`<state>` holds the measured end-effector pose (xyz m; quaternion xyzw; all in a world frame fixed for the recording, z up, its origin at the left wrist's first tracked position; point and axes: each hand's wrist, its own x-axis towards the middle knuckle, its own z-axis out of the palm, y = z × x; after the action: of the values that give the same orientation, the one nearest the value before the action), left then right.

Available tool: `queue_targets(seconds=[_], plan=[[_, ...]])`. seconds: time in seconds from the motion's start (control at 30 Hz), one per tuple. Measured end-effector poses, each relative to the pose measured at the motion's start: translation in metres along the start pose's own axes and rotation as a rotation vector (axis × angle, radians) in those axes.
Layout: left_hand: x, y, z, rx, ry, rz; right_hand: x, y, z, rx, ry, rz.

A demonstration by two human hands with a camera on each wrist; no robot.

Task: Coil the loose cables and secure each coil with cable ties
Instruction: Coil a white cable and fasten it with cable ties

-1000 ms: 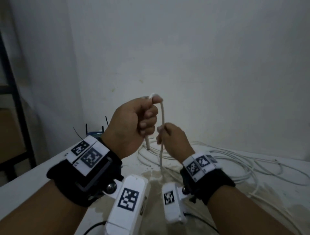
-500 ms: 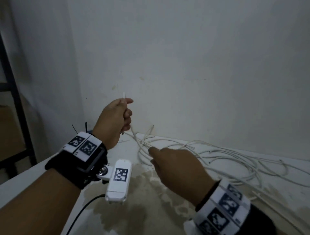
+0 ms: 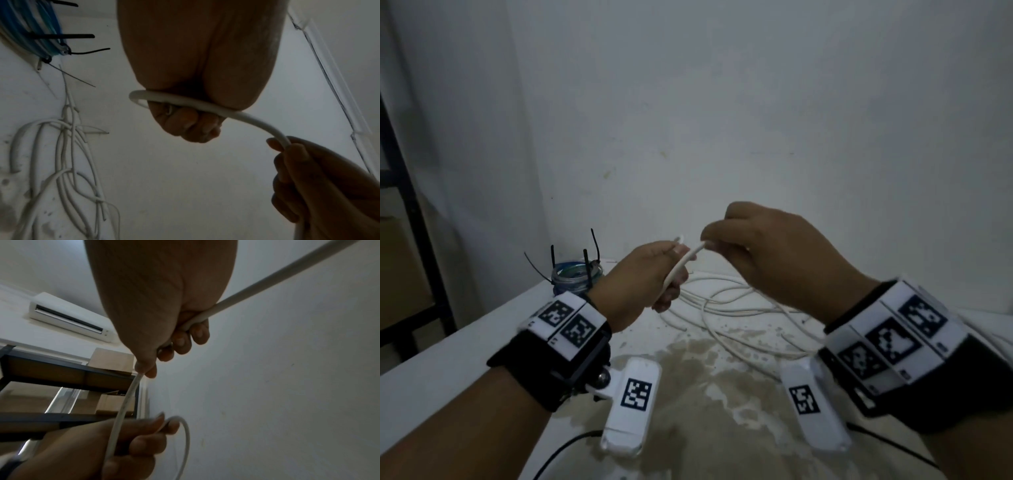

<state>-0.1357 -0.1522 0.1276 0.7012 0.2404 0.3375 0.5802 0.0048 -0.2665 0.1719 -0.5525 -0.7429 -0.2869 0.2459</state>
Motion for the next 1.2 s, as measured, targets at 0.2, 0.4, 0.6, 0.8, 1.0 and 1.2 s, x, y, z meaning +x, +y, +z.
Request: queue_targets(seconds=[0.2, 0.4, 0.6, 0.8, 1.0, 1.2], plan=[[-0.014, 0.003, 0.004, -0.198, -0.149, -0.092, -0.003, 0.027, 0.006, 0.069, 0.013, 0.228], [-0.024, 0.012, 0.013, -0.505, -0.293, -0.21, -0.022, 0.029, 0.035, 0.314, 0.081, 0.381], [-0.026, 0.017, 0.014, -0.581, -0.295, -0.231, -0.037, 0.012, 0.04, 0.909, 0.065, 0.565], [-0.031, 0.025, 0.017, -0.354, -0.276, -0.146, -0.035, 0.012, 0.039, 0.805, 0.1, 0.46], [-0.033, 0.032, 0.025, -0.4, -0.155, -0.044, -0.025, 0.019, 0.027, 0.681, 0.161, 0.435], [-0.022, 0.065, -0.007, -0.693, 0.006, 0.109, -0.052, 0.021, 0.06, 0.475, 0.148, 0.561]])
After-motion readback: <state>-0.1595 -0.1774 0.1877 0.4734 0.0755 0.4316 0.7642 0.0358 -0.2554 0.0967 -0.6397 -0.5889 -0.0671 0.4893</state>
